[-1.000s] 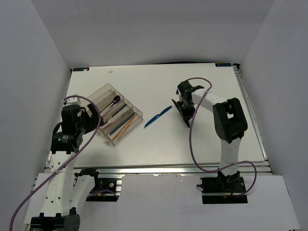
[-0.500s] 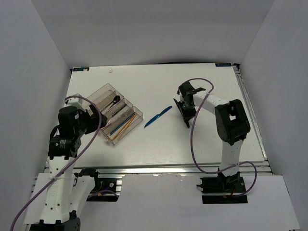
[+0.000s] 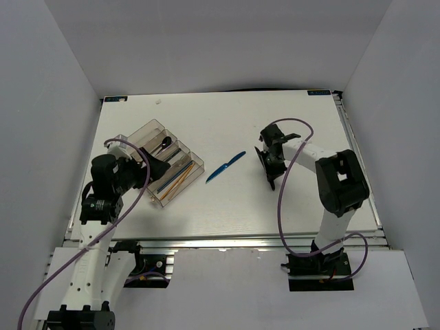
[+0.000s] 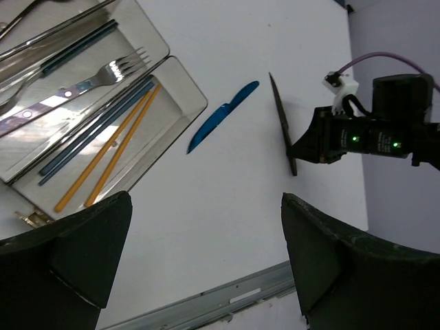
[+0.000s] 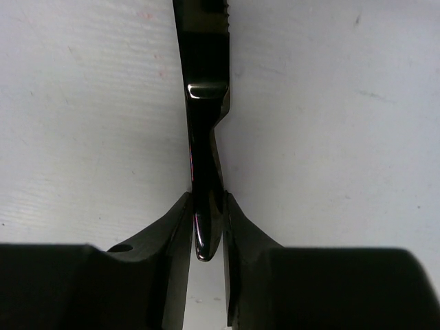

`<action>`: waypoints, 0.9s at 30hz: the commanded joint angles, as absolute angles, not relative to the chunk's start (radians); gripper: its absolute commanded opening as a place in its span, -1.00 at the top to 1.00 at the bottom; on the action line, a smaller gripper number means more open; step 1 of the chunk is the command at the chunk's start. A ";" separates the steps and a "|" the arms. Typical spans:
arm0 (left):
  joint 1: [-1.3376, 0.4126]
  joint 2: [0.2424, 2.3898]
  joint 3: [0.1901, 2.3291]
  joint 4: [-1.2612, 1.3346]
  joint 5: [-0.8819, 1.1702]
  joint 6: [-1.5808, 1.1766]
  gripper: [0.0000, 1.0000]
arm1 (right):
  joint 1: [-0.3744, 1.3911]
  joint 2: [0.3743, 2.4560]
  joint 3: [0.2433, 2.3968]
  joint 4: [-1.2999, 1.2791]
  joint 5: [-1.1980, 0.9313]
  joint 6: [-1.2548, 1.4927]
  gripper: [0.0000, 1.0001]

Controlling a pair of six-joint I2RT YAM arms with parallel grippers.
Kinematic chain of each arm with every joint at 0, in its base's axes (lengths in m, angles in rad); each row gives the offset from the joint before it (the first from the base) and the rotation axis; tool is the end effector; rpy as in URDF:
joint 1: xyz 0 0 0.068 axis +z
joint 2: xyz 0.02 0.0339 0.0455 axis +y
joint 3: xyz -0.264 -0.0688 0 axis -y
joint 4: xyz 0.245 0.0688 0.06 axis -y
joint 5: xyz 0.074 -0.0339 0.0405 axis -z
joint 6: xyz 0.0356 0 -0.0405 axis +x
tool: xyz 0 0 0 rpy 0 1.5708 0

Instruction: Sort the eating utensils into containers

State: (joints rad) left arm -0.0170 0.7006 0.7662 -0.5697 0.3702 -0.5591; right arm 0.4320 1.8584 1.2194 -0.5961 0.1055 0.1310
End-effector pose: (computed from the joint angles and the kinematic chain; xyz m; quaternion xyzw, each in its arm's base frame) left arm 0.1523 -0.0155 0.3079 -0.1365 0.8406 -0.2939 0.4341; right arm 0.3316 0.1487 0.1654 -0.1389 0.9748 -0.0036 0.1747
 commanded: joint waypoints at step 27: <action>-0.638 0.966 0.663 0.059 -0.029 -0.870 -0.96 | 0.488 1.502 1.189 -0.565 -0.103 0.236 1.00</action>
